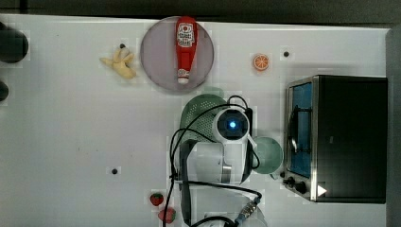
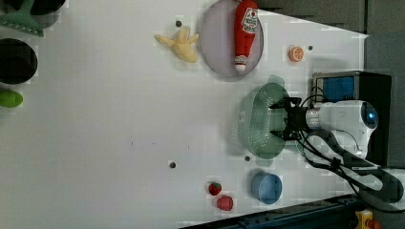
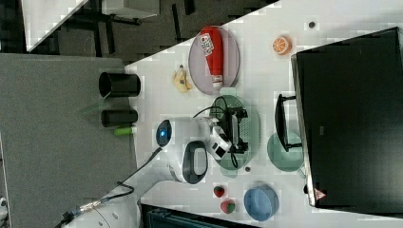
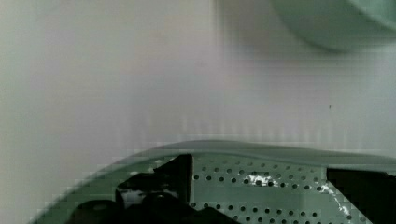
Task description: Drag strainer left to right.
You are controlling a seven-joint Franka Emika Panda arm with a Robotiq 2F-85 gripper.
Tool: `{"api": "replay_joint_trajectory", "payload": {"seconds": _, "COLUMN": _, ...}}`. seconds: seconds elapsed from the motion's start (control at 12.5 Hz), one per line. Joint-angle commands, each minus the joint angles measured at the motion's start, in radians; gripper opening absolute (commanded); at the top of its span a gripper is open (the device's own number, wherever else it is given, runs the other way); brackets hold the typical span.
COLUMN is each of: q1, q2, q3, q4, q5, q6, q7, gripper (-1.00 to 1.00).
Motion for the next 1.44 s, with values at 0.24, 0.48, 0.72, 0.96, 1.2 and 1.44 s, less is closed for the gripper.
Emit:
{"api": "replay_joint_trajectory", "payload": {"seconds": 0.24, "q1": -0.007, "q2": -0.044, "q3": 0.004, "q4": -0.006, "q5": 0.001, "q6": -0.016, "q7": -0.19, "gripper": 1.0}}
{"api": "replay_joint_trajectory", "payload": {"seconds": 0.48, "q1": -0.007, "q2": -0.162, "q3": 0.049, "q4": 0.004, "q5": 0.003, "q6": -0.107, "q7": -0.395, "gripper": 1.0}}
{"api": "replay_joint_trajectory", "payload": {"seconds": 0.72, "q1": -0.007, "q2": -0.324, "q3": 0.066, "q4": 0.064, "q5": 0.004, "q6": -0.332, "q7": -0.593, "gripper": 1.0}}
{"api": "replay_joint_trajectory", "payload": {"seconds": 0.96, "q1": -0.005, "q2": -0.474, "q3": 0.068, "q4": 0.189, "q5": 0.03, "q6": -0.651, "q7": -0.658, "gripper": 1.0}}
{"api": "replay_joint_trajectory", "payload": {"seconds": 1.2, "q1": -0.004, "q2": -0.583, "q3": 0.071, "q4": 0.313, "q5": 0.105, "q6": -0.935, "q7": -0.662, "gripper": 1.0}}
{"api": "replay_joint_trajectory", "payload": {"seconds": 1.44, "q1": -0.004, "q2": -0.646, "q3": 0.075, "q4": 0.422, "q5": 0.094, "q6": -1.094, "q7": -0.751, "gripper": 1.0}}
